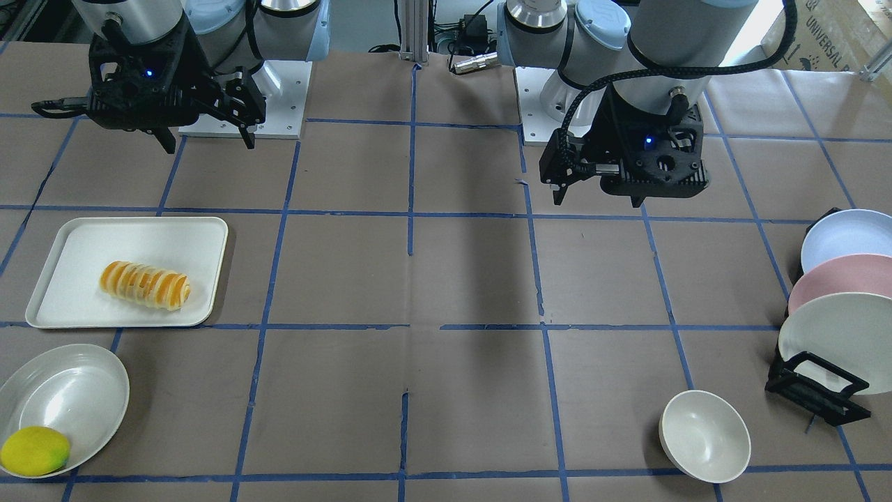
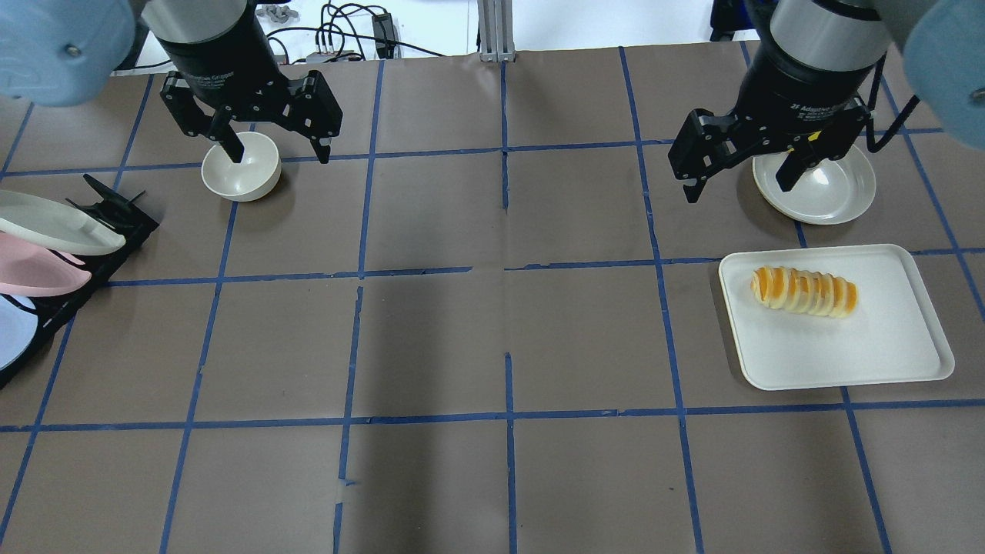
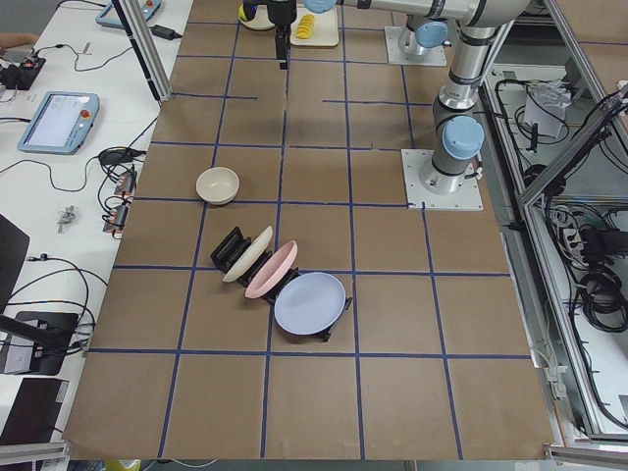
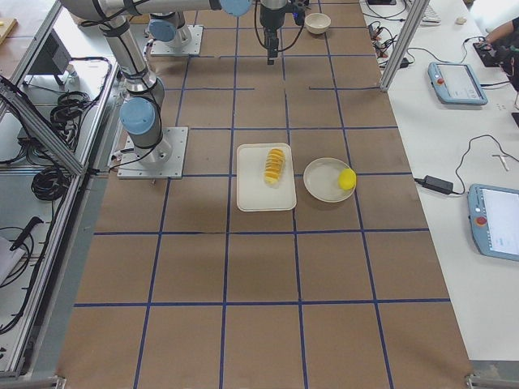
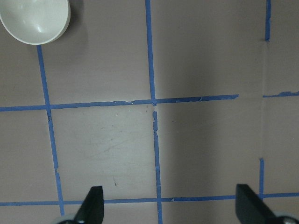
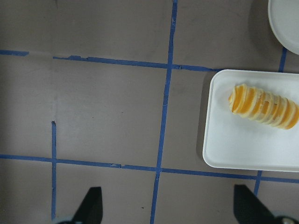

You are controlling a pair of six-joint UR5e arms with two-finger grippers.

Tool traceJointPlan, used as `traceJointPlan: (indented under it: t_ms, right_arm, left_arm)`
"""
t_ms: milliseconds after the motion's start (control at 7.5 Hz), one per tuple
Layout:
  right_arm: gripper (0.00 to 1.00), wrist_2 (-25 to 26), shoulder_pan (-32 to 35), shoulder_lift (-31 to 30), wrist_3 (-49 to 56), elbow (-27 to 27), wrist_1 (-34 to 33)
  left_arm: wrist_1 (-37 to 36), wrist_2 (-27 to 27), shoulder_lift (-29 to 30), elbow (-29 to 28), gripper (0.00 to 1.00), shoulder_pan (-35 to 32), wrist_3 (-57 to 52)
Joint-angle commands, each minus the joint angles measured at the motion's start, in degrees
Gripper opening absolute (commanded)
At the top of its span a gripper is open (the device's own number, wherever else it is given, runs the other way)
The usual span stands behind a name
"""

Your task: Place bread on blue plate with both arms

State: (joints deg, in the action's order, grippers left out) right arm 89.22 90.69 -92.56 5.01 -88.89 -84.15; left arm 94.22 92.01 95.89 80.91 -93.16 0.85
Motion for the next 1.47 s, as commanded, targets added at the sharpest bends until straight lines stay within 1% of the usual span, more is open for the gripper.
traceJointPlan:
  t_ms: [0,133,267,667,800,933,1200,1333]
  right_arm:
    - [1.00,-0.10,0.01,0.01,0.00,0.03,-0.05]
    - [1.00,-0.10,0.01,0.01,0.09,0.03,-0.05]
    - [1.00,-0.10,0.01,0.01,0.00,-0.05,-0.05]
    - [1.00,-0.19,0.10,-0.08,0.00,-0.06,-0.05]
    - [1.00,-0.80,0.01,0.01,0.00,-0.06,0.04]
    - [1.00,-0.89,0.01,0.01,0.09,-0.23,0.13]
    - [1.00,-0.46,-0.43,0.10,0.44,-0.23,0.13]
    - [1.00,-0.80,-0.52,0.27,1.57,-0.58,-0.05]
  left_arm:
    - [-0.35,-0.08,-1.93,2.31,1.00,-0.01,0.12]
    - [-3.13,0.18,-2.03,3.28,1.00,0.95,-1.27]
    - [-4.03,0.18,-2.11,3.64,1.00,1.83,-2.59]
    - [-4.04,0.36,-2.38,3.73,1.00,2.19,-2.69]
    - [-3.69,0.27,-2.38,4.34,1.00,4.10,-5.13]
    - [-3.78,0.36,-2.47,5.22,1.00,9.69,-11.68]
    - [-3.17,0.36,-1.25,5.40,1.00,25.23,-28.63]
    - [-3.16,0.27,-0.80,5.05,1.00,31.66,-34.19]
